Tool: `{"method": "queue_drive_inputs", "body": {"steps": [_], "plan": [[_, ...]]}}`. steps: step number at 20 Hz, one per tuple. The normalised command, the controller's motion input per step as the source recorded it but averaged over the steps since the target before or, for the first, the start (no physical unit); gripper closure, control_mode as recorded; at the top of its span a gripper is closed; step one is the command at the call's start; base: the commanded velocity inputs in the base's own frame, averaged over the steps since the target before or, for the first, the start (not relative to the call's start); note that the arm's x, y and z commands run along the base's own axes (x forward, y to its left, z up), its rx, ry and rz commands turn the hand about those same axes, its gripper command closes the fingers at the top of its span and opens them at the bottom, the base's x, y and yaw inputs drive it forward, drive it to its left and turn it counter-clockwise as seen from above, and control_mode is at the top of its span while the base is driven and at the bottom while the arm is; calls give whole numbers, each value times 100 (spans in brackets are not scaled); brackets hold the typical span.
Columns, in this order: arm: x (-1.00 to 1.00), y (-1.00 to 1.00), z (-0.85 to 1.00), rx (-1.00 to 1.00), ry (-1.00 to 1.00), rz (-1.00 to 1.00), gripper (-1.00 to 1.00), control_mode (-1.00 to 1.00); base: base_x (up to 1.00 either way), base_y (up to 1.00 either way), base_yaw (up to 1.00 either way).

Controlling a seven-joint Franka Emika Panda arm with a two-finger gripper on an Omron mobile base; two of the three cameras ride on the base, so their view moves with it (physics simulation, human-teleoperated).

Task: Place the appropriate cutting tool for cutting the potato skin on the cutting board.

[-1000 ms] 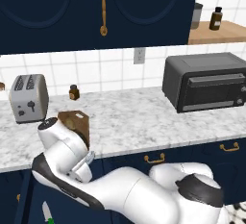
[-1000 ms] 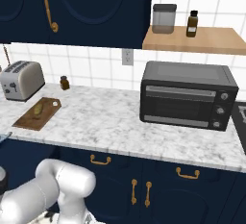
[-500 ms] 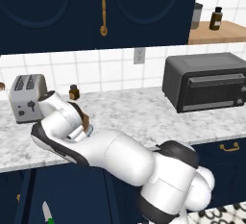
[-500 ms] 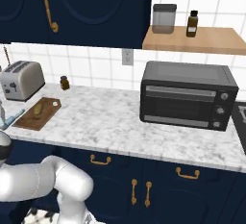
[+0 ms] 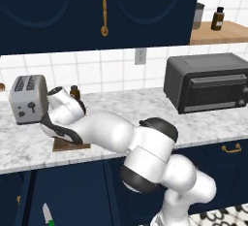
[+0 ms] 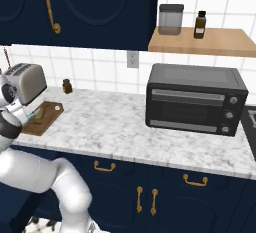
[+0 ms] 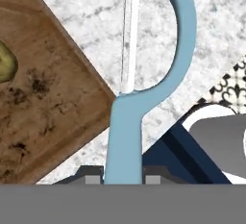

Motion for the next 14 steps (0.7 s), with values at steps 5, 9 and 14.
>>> {"method": "queue_drive_inputs", "body": {"steps": [5, 9, 14], "plan": [[92, 21, -48, 4, 18, 10, 100, -100, 0, 0, 0], [74, 25, -39, 2, 19, 7, 100, -100, 0, 0, 0], [46, 33, -49, 0, 15, 5, 100, -100, 0, 0, 0]]}}
